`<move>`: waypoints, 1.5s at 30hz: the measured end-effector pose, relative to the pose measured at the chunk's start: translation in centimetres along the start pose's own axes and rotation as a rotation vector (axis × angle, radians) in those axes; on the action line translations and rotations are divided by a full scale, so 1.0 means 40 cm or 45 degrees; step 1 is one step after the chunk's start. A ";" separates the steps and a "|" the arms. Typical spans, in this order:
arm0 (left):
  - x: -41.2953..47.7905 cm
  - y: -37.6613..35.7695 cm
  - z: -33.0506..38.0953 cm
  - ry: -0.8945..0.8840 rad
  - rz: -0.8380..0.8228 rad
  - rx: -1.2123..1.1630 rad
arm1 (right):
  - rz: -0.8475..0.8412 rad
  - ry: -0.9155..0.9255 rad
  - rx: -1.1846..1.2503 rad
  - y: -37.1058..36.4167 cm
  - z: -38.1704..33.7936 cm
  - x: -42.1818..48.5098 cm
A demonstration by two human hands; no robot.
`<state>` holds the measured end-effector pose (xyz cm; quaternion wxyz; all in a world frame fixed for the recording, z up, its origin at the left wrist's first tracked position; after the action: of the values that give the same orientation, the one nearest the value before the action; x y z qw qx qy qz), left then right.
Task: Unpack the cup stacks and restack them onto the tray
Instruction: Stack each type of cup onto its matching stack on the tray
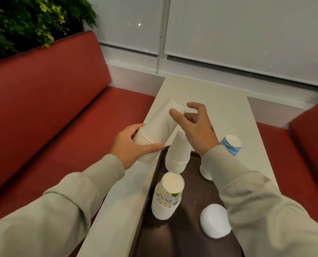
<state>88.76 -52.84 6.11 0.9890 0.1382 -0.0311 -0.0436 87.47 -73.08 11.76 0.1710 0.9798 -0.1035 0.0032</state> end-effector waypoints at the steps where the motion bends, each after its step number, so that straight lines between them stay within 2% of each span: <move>1: 0.000 -0.005 0.008 -0.016 -0.009 0.020 | -0.015 -0.023 0.021 -0.010 0.002 0.000; 10: -0.005 -0.008 0.008 -0.061 -0.094 0.138 | 0.048 -0.055 0.109 -0.020 0.022 0.012; 15: -0.005 0.013 -0.021 -0.025 -0.058 0.187 | 0.203 -0.058 0.385 0.046 -0.009 0.041; 21: -0.011 0.059 -0.087 0.102 0.021 0.104 | 0.323 0.141 0.052 0.139 -0.048 0.058; 24: -0.015 0.062 -0.098 0.131 0.035 0.070 | 0.295 0.158 -0.149 0.140 -0.041 0.053; 32: -0.009 0.046 -0.064 0.095 0.027 0.007 | 0.092 0.033 -0.288 0.055 0.068 0.009; 38: 0.001 0.022 -0.030 0.037 -0.003 0.001 | 0.129 0.181 -0.180 0.045 -0.012 -0.009; 42: -0.001 0.007 0.011 -0.043 -0.023 0.004 | -0.006 0.093 -0.070 0.009 -0.037 0.001; 45: 0.004 -0.001 0.038 -0.107 -0.063 0.068 | -0.017 0.018 0.010 -0.012 -0.032 0.009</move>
<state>88.79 -53.32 7.56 0.9813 0.1634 -0.0704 -0.0728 87.96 -72.30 12.80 0.1680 0.9811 -0.0955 0.0094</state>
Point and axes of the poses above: each hand's wrist, its own x-axis towards the middle knuckle, its own y-axis out of the back of the hand, z = x × y, the point moved 6 cm from there along x, towards the middle knuckle
